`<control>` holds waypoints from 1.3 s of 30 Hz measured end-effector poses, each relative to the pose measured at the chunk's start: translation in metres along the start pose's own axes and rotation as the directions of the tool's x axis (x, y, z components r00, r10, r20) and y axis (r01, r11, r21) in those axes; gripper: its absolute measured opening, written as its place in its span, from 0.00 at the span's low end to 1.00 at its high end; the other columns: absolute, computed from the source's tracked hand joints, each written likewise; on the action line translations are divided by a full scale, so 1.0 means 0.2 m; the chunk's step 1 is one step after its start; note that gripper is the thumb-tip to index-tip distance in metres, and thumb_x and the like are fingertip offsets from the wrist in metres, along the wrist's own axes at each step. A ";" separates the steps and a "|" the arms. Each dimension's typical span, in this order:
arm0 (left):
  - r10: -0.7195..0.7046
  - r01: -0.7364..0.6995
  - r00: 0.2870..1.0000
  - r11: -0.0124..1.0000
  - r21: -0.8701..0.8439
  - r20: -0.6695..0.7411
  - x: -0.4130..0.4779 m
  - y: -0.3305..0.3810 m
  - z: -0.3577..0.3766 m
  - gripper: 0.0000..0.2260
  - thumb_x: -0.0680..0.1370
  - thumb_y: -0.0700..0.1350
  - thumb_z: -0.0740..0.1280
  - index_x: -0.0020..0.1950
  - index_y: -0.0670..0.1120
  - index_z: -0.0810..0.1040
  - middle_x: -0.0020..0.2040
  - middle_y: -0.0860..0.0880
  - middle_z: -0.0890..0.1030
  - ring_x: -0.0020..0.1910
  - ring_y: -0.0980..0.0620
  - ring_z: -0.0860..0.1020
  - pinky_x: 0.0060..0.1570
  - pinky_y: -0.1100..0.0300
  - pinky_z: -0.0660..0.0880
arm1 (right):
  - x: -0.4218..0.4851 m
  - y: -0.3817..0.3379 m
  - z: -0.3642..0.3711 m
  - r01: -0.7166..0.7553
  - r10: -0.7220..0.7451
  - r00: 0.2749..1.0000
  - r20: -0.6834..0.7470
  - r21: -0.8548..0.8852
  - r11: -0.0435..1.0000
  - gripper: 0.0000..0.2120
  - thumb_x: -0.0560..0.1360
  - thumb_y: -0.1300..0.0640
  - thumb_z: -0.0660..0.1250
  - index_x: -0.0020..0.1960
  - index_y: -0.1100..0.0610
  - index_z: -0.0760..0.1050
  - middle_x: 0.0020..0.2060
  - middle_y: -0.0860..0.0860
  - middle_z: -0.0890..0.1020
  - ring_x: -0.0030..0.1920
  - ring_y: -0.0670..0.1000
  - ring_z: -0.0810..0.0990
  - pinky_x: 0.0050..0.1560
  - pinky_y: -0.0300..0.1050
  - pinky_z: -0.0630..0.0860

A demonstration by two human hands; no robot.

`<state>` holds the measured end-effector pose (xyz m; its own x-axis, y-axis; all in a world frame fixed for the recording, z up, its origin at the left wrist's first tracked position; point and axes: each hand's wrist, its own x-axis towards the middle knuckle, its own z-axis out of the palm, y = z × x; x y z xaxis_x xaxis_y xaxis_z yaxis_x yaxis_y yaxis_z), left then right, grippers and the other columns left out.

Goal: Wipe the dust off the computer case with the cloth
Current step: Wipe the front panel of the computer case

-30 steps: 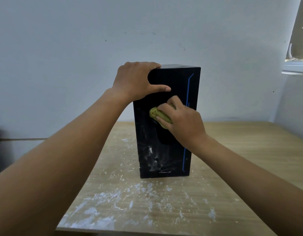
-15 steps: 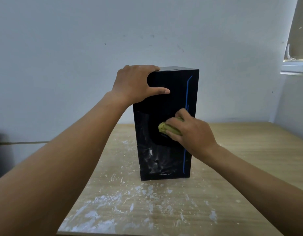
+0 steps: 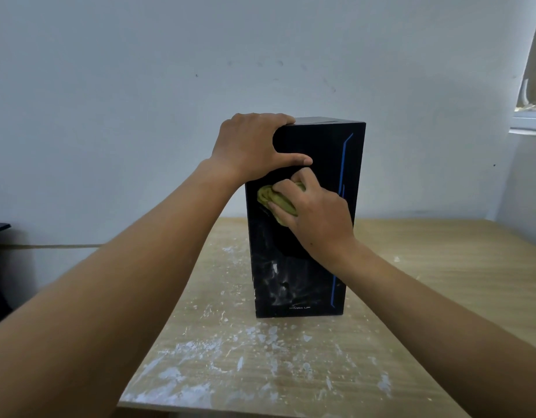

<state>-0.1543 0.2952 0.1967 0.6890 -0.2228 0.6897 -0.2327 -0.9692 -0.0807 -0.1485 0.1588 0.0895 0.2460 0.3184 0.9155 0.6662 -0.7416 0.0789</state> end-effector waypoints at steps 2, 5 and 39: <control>0.001 -0.001 1.000 1.000 -0.004 0.004 0.00 0.00 0.00 0.37 0.68 0.74 0.64 0.71 0.56 0.72 0.66 0.55 0.78 0.64 0.49 0.76 0.59 0.55 0.70 | -0.02 -0.01 0.02 0.031 -0.031 1.000 0.004 -0.003 1.000 0.15 0.76 0.46 0.61 0.49 0.56 0.79 0.43 0.54 0.76 0.26 0.50 0.73 0.22 0.41 0.70; -0.003 0.003 1.000 1.000 -0.007 0.012 0.00 0.00 -0.01 0.37 0.67 0.74 0.64 0.71 0.56 0.72 0.67 0.55 0.77 0.64 0.49 0.76 0.59 0.54 0.70 | -0.10 -0.02 0.04 0.082 -0.080 0.994 0.075 -0.019 0.996 0.15 0.77 0.45 0.59 0.48 0.55 0.78 0.43 0.53 0.75 0.26 0.49 0.72 0.21 0.42 0.68; -0.011 0.012 0.999 1.000 -0.018 0.031 -0.01 0.00 -0.01 0.38 0.67 0.74 0.64 0.72 0.56 0.71 0.67 0.55 0.77 0.65 0.49 0.75 0.61 0.53 0.70 | -0.18 -0.12 0.15 0.079 -0.076 0.991 0.113 -0.027 0.996 0.12 0.78 0.46 0.63 0.50 0.54 0.78 0.41 0.52 0.74 0.26 0.49 0.71 0.24 0.39 0.64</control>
<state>-0.1572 0.2949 0.1975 0.7122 -0.2151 0.6682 -0.2370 -0.9697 -0.0595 -0.1531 0.1820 0.0424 0.2728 0.4384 0.8564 0.6640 -0.7300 0.1622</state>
